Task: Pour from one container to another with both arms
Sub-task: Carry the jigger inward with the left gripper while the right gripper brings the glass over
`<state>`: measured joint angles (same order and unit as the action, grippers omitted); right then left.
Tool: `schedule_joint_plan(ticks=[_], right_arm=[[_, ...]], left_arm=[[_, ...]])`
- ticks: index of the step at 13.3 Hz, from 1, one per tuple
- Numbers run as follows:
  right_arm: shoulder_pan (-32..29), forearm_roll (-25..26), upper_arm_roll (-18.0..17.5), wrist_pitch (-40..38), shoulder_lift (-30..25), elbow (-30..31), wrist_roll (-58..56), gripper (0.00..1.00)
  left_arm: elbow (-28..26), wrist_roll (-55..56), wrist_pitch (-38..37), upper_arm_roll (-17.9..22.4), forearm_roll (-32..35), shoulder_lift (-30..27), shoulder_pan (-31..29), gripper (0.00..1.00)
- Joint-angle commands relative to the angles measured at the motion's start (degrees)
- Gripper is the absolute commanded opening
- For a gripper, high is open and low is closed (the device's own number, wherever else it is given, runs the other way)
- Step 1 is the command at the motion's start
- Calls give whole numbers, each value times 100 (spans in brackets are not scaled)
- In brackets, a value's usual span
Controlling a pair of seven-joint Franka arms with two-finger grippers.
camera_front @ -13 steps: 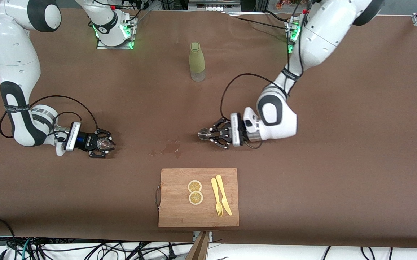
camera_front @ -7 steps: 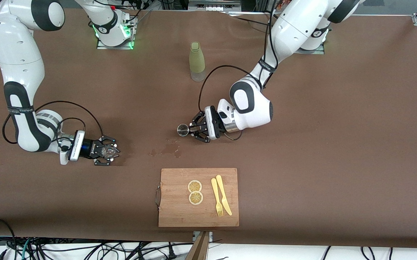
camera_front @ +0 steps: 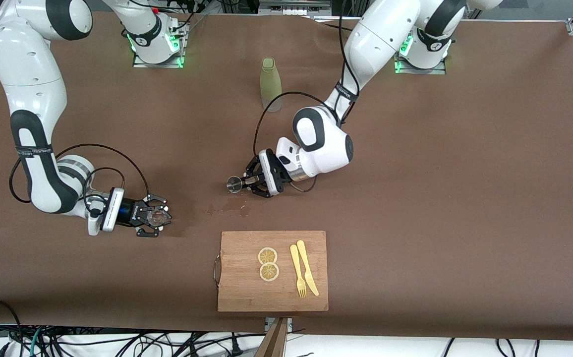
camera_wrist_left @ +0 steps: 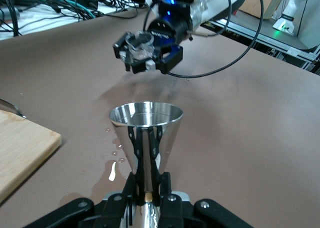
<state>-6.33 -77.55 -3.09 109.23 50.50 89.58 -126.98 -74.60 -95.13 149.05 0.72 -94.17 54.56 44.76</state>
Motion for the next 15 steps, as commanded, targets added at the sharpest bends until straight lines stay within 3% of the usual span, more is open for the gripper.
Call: schedule_joint_plan(ticks=[1,9,15], right_arm=[[26,414,-287,413,-172,-98,472,15],[254,758,-472,643,-215,-107,920,15],[255,1786,-727,670,-514,-107,1607,15]], left_arm=[[701,337,212,516,-443,510,497,0],[1334,1040,336,1202,-444,950,1033,0],[1721,1524,485,1440,-444,1250,1166,0]])
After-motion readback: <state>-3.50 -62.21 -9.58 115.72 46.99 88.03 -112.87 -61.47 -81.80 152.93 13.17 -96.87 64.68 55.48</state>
